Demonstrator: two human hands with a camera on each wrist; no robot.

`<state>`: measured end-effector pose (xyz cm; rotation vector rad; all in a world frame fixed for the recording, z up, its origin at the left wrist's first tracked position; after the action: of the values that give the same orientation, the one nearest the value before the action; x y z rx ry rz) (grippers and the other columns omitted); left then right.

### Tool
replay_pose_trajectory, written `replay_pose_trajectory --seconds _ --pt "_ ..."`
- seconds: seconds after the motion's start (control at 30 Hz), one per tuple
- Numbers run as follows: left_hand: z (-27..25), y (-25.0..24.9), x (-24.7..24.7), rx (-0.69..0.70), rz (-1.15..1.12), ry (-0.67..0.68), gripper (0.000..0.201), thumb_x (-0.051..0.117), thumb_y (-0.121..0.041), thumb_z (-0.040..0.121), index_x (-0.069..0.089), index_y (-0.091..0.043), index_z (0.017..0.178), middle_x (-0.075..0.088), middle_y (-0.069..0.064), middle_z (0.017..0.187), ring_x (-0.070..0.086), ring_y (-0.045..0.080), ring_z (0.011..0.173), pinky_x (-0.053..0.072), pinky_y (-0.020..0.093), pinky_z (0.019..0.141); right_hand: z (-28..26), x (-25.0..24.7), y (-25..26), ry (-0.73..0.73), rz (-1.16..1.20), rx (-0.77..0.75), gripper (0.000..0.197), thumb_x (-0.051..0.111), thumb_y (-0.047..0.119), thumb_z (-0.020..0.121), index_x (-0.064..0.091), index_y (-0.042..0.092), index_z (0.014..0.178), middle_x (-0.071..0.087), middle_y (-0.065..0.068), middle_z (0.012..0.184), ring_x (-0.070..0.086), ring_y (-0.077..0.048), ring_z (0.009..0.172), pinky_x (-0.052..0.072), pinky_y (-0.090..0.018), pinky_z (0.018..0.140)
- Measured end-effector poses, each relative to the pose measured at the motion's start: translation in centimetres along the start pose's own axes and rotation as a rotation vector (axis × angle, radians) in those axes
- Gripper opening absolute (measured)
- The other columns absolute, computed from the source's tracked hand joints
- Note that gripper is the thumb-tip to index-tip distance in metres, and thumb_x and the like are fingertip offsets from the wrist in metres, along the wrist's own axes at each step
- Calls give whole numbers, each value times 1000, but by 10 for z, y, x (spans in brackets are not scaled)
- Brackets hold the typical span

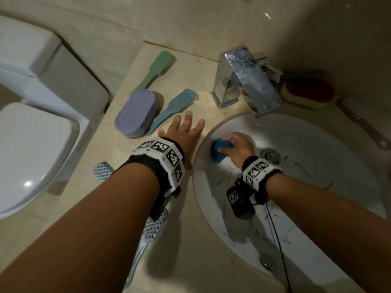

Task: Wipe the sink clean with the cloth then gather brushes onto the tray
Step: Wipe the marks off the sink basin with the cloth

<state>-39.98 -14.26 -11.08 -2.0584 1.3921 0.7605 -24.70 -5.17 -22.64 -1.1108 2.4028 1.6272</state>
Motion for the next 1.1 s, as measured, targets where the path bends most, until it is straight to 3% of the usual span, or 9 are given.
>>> replay_pose_trajectory --seconds 0.07,0.13,0.33,0.43,0.57,0.73,0.9,1.0,1.1 --pt "0 0 1 0 3 1 129 84 -30 66 -16 -33 148 -27 2 155 -17 31 145 13 64 110 7 -2 -2 -77 32 7 24 71 -1 76 60 12 92 54 12 79 56 -18 90 50 -29 79" --pt "1 1 1 3 0 2 130 84 -30 65 -16 -33 148 -27 2 155 -17 30 145 12 64 110 2 0 -3 -55 12 -13 23 69 -1 77 58 15 88 57 6 83 55 -18 90 47 -29 79" --pt "1 2 1 6 -24 9 130 85 -30 65 -16 -34 148 -28 2 155 -19 30 145 11 64 110 -31 10 -13 320 -486 -240 21 72 6 74 69 10 94 62 -11 103 58 -28 96 41 -24 80" --pt "2 2 2 5 -26 1 131 85 -30 64 -16 -34 148 -28 2 155 -19 30 145 10 64 110 -24 2 -12 272 -392 -179 25 71 11 77 66 16 101 62 -4 104 59 -22 99 43 -25 82" --pt "4 3 2 7 -25 1 132 85 -32 63 -16 -35 147 -28 1 155 -19 30 145 10 64 110 -13 1 -5 97 80 8 21 66 8 84 61 26 94 60 -1 105 60 -25 103 54 -41 89" --pt "3 4 2 10 -23 6 131 85 -31 64 -16 -35 147 -29 1 155 -19 30 144 10 64 110 -36 5 -9 266 -311 -121 27 71 18 81 65 16 107 65 -5 105 60 -22 100 48 -30 89" --pt "1 1 1 1 -16 5 131 85 -30 65 -16 -33 148 -28 2 155 -19 31 144 11 63 111 -57 6 2 475 -419 -208 34 78 13 70 67 9 102 62 -5 97 60 -21 93 48 -31 85" --pt "0 1 0 5 -14 2 131 85 -30 65 -16 -34 148 -27 2 155 -18 31 145 11 63 111 -49 9 5 414 -406 -206 22 76 9 72 65 9 92 61 -5 93 58 -21 89 46 -26 76" --pt "2 2 1 6 -10 1 131 85 -30 64 -16 -34 148 -27 2 155 -18 31 145 12 64 110 -31 9 8 212 -326 -181 19 73 8 73 57 15 80 58 -2 85 53 -16 79 40 -19 62"
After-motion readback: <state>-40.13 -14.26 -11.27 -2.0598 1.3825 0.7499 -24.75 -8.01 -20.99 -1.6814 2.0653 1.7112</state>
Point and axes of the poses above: each hand's wrist, its own z-axis towards the middle knuckle, its own x-axis out of the palm, y = z × x, the point moved 1 cm from there along z, towards the middle knuckle
